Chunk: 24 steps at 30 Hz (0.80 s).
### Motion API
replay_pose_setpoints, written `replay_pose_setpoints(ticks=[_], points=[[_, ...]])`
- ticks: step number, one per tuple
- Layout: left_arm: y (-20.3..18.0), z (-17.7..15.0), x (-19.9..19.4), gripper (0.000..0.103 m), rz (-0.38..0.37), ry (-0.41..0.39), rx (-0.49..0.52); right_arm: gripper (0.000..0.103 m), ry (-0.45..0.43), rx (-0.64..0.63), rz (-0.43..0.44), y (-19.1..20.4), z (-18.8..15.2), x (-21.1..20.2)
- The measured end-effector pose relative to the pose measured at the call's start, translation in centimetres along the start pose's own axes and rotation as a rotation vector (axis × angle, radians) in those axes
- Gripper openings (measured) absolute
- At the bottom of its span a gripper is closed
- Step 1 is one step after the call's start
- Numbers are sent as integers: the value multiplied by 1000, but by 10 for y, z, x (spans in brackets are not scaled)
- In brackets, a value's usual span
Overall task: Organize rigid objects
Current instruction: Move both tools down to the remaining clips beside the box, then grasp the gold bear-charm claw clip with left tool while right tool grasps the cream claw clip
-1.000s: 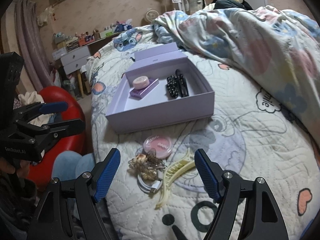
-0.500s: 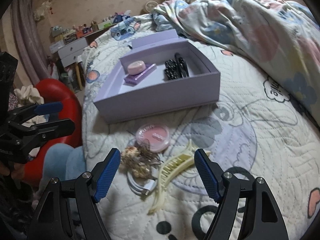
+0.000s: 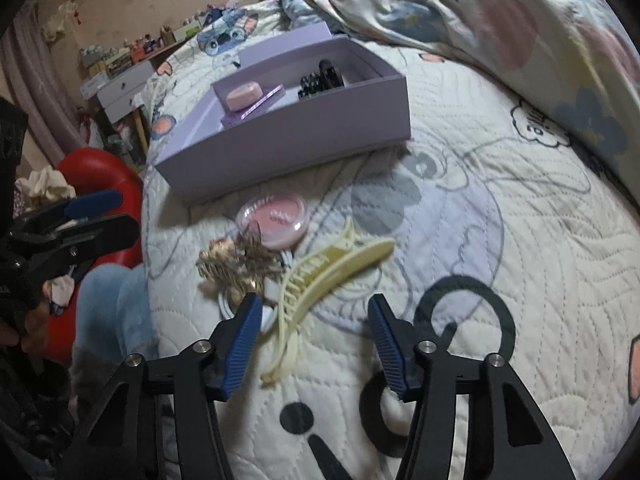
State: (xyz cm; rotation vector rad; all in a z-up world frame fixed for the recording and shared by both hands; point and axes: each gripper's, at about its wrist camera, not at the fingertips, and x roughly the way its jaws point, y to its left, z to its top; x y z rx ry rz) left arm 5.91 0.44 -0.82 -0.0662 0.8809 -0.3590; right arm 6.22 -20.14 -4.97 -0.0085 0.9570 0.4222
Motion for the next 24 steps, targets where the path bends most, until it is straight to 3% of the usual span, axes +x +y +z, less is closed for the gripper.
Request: replay_pose_setpoints(ticks=[4, 14, 22, 24], points=[[-7, 1, 6, 101, -29, 8, 9, 43, 16, 12, 13, -2, -3, 3], [-34, -1, 32, 101, -92, 59, 46, 42, 20, 7, 11, -5, 1, 7], [-45, -7, 53, 99, -101, 92, 47, 42, 4, -9, -59, -12, 0, -7], [-43, -8, 57, 91, -98, 100, 31, 42, -3, -6, -54, -14, 0, -8]])
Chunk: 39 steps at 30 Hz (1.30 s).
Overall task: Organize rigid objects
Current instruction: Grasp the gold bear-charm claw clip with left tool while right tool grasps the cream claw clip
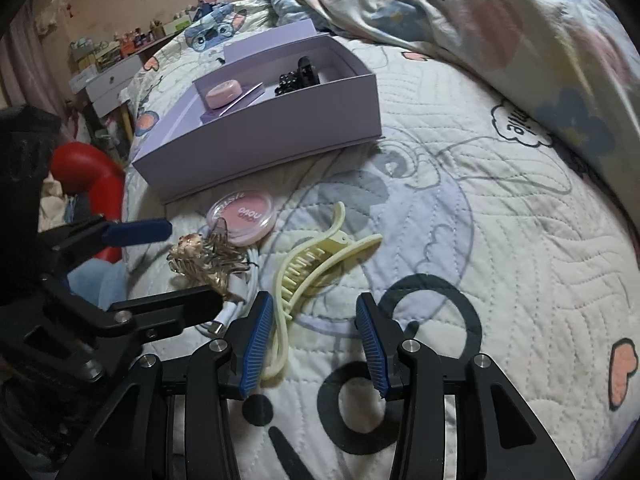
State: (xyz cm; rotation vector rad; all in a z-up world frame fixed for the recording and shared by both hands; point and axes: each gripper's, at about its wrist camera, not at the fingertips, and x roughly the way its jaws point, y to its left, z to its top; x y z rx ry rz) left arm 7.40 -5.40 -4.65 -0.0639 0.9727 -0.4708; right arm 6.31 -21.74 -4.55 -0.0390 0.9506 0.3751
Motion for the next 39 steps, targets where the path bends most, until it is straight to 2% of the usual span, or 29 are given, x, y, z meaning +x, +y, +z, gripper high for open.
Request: replay_pose_setpoints(ticks=[3, 10, 11, 12, 16, 20, 24, 31, 39], points=[[2, -1, 4, 82, 6, 13, -6, 42, 1, 4, 7, -1, 0, 0], [1, 0, 10, 76, -2, 27, 19, 42, 9, 24, 31, -4, 1, 3], [0, 0, 11, 67, -12, 23, 25, 42, 11, 28, 35, -4, 1, 3], [-1, 0, 11, 63, -28, 22, 32, 42, 11, 28, 35, -4, 1, 3], [-5, -1, 9, 63, -17, 13, 71, 42, 11, 20, 27, -2, 2, 3], [-3, 0, -2, 63, -26, -11, 59, 42, 12, 20, 24, -1, 2, 3], [-1, 0, -15, 63, -2, -34, 64, 42, 16, 28, 28, 0, 3, 5], [17, -2, -25, 63, 62, -41, 21, 42, 4, 37, 38, 8, 6, 10], [38, -8, -24, 63, 95, -37, -30, 42, 7, 70, -16, 14, 14, 25]])
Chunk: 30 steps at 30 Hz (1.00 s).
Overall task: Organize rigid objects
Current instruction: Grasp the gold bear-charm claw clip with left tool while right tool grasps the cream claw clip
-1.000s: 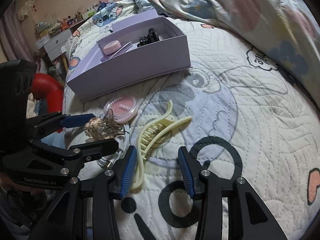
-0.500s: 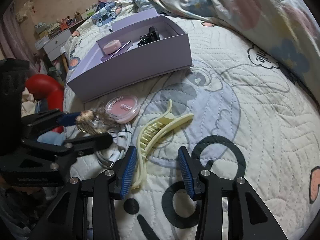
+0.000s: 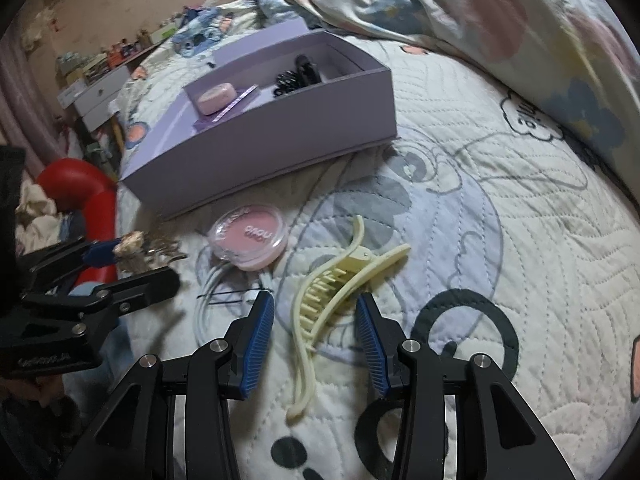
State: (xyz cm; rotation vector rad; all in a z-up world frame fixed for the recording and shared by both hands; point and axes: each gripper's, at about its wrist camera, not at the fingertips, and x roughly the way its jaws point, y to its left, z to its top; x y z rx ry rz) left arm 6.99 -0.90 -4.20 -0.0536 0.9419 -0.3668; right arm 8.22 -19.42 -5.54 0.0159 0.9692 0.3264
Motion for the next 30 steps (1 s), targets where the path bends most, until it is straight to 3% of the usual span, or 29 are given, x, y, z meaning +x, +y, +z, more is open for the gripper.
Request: replay_pose_setpoints(ticks=[2, 5, 16, 20, 23, 30], points=[[3, -1, 2, 63, 2, 2, -11, 42, 6, 17, -4, -1, 1, 4], [6, -3, 6, 63, -1, 4, -20, 30, 6, 20, -29, -1, 3, 7], [4, -5, 23, 63, 34, 6, 10, 23, -4, 13, -15, -2, 1, 3], [6, -4, 20, 44, 43, -8, 3, 21, -18, -16, -6, 3, 0, -3], [13, -2, 18, 36, 22, -7, -31, 20, -28, -23, 6, 5, 1, -7], [19, -4, 8, 36, -7, -34, -56, 20, -46, -25, 37, 9, 3, -14]])
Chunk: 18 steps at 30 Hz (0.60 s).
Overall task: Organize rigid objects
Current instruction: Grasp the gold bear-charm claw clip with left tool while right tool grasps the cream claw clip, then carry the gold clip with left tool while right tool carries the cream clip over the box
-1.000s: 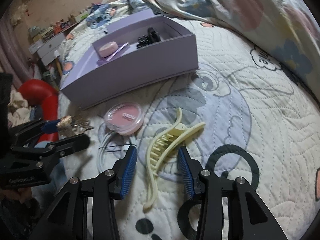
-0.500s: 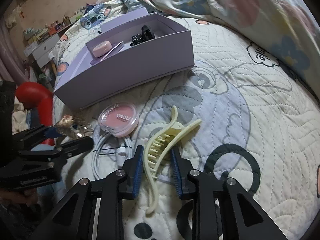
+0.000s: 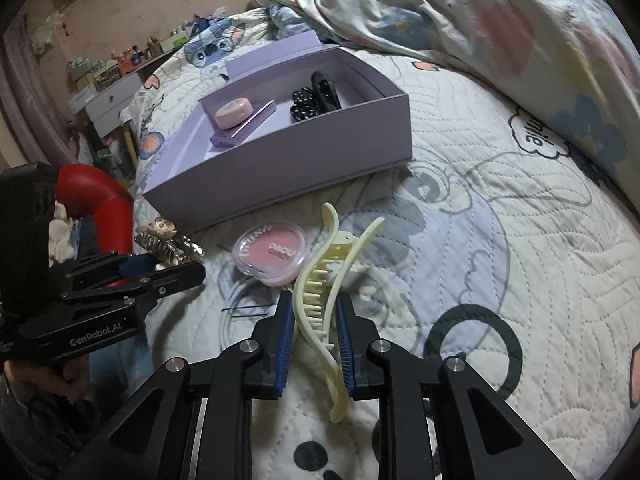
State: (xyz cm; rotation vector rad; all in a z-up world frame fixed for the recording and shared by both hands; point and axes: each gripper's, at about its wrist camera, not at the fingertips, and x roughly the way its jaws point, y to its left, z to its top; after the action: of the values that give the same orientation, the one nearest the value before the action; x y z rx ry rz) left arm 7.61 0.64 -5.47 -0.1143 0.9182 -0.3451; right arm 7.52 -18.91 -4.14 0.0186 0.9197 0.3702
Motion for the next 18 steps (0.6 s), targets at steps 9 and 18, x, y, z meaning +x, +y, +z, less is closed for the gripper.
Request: replay_pose_setpoints(ticks=[9, 18], points=[[0, -5, -15, 36, -4, -36, -9, 20, 1, -25, 24, 9, 4, 0], [-3, -2, -37, 36, 24, -67, 1, 20, -28, -49, 67, 19, 8, -7]])
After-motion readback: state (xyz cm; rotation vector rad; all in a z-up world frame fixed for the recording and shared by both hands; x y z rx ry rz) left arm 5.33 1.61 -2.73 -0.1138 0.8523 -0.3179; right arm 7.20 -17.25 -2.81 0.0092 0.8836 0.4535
